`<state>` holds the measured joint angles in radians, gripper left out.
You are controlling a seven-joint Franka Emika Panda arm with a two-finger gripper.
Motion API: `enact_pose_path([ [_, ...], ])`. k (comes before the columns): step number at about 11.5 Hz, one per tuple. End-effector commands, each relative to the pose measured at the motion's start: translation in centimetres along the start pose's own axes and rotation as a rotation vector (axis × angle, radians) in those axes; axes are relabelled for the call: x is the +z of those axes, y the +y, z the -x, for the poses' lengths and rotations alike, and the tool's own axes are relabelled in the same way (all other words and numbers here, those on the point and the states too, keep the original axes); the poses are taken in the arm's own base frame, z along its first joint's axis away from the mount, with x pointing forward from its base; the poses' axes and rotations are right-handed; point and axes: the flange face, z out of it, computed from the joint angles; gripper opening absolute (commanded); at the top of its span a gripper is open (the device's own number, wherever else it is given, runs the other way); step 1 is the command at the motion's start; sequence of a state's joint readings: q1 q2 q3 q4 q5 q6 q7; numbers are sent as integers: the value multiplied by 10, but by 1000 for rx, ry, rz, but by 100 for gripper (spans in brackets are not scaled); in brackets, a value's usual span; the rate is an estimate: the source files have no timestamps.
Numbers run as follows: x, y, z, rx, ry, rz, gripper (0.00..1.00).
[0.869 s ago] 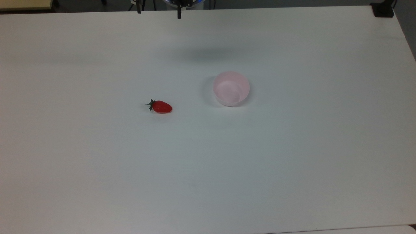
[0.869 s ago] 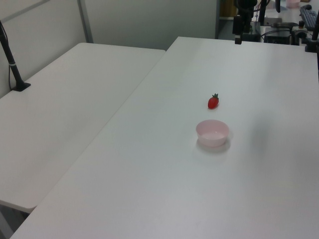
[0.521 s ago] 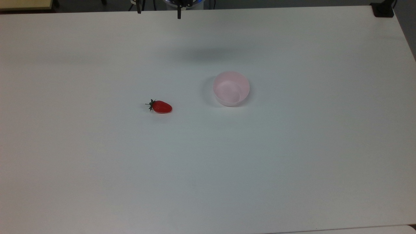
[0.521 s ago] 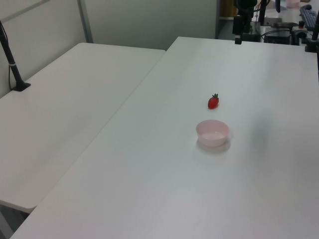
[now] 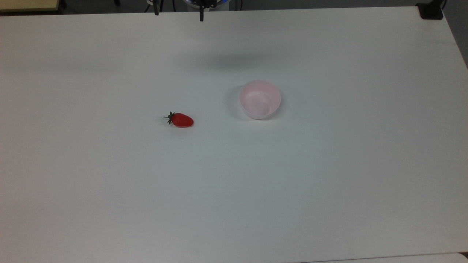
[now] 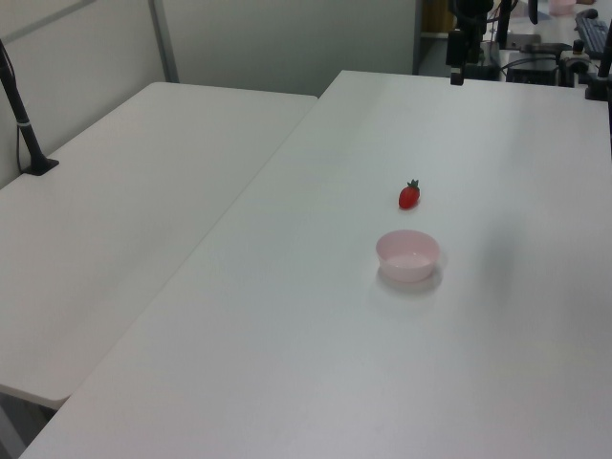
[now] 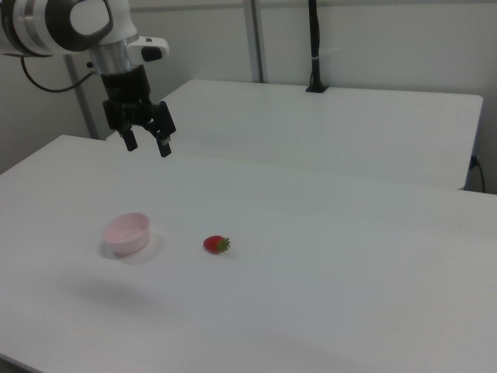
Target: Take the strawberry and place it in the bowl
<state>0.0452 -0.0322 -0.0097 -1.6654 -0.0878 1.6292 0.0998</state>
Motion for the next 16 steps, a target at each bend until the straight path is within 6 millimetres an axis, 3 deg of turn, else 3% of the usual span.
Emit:
enact_pose_path([
  [1, 1, 1, 4, -18, -12, -9, 100],
  [6, 14, 11, -6, -96, -23, -12, 100],
  [8, 28, 9, -15, -104, -26, -7, 100],
  [10, 49, 6, -31, -109, -21, -2, 100],
  [14, 111, -8, -65, -113, -36, 2, 97],
  [16, 141, -11, -76, -42, -52, -2, 92],
])
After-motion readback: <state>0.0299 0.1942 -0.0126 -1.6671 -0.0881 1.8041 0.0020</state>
